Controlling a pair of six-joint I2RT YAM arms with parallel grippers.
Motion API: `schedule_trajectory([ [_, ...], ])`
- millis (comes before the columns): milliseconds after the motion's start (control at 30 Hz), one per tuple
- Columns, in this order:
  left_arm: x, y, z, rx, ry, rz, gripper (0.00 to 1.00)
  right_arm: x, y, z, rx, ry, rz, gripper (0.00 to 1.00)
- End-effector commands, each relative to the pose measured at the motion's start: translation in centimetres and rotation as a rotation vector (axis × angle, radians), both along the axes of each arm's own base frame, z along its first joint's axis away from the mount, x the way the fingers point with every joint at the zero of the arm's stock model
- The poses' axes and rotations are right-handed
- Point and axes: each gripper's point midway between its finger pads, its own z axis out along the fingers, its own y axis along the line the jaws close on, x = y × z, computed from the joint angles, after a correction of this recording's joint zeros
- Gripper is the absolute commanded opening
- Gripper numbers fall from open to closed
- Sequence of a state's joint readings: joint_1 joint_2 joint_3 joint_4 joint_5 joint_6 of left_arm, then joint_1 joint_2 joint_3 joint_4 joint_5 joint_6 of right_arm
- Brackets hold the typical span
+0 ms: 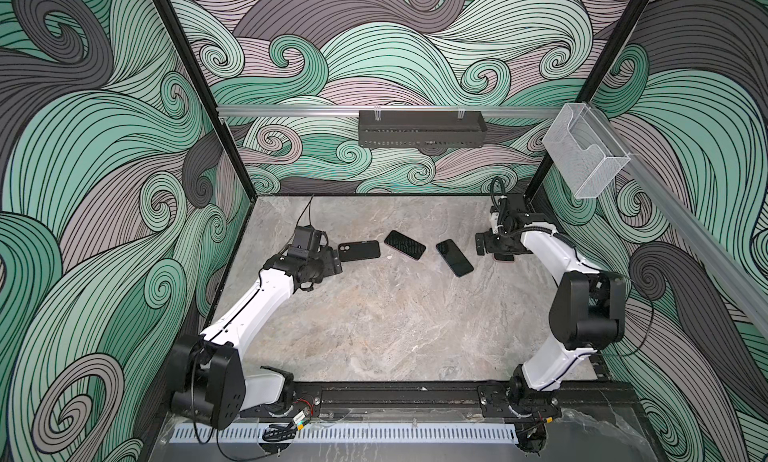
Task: Put the phone into the phone case
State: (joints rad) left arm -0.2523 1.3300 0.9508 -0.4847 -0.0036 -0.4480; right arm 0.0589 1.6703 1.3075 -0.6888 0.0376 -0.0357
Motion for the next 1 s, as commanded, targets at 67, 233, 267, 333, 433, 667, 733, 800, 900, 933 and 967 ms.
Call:
schedule_trajectory([
  [67, 3.3, -0.6, -0.3, 0.027, 0.018, -0.062, 0.83, -0.4, 4.0, 3.2, 0.141, -0.195, 0.073, 0.99],
  [233, 5.3, -1.2, -1.8, 0.034, 0.083, -0.076, 0.71, -2.5, 7.4, 4.9, 0.284, -0.279, 0.187, 0.99],
  [267, 5.8, -1.1, -2.1, 0.038, 0.091, -0.067, 0.69, -2.8, 8.0, 5.2, 0.305, -0.293, 0.21, 0.99],
  [333, 6.6, -1.1, -2.8, 0.047, 0.108, -0.054, 0.66, -3.6, 9.2, 5.7, 0.326, -0.314, 0.255, 0.99],
  [433, 7.6, -1.0, -3.8, 0.065, 0.135, -0.038, 0.63, -4.7, 11.0, 6.7, 0.358, -0.358, 0.329, 0.99],
  [667, 9.5, -0.8, -6.0, 0.101, 0.183, -0.014, 0.52, -7.5, 14.2, 7.9, 0.417, -0.378, 0.459, 0.99],
  [733, 9.9, -0.7, -6.6, 0.112, 0.201, -0.004, 0.48, -8.2, 14.7, 8.2, 0.421, -0.379, 0.488, 0.99],
  [800, 10.5, -0.7, -7.1, 0.12, 0.213, 0.004, 0.45, -8.8, 15.0, 8.5, 0.421, -0.38, 0.508, 0.99],
  [900, 11.0, -0.5, -8.3, 0.138, 0.241, 0.018, 0.4, -9.6, 15.2, 8.7, 0.412, -0.377, 0.525, 0.99],
  [933, 11.2, -0.5, -8.5, 0.142, 0.244, 0.021, 0.38, -9.8, 15.3, 8.8, 0.414, -0.379, 0.529, 0.99],
  [967, 11.3, -0.4, -8.8, 0.144, 0.25, 0.024, 0.37, -9.9, 15.4, 8.9, 0.415, -0.382, 0.532, 0.99],
])
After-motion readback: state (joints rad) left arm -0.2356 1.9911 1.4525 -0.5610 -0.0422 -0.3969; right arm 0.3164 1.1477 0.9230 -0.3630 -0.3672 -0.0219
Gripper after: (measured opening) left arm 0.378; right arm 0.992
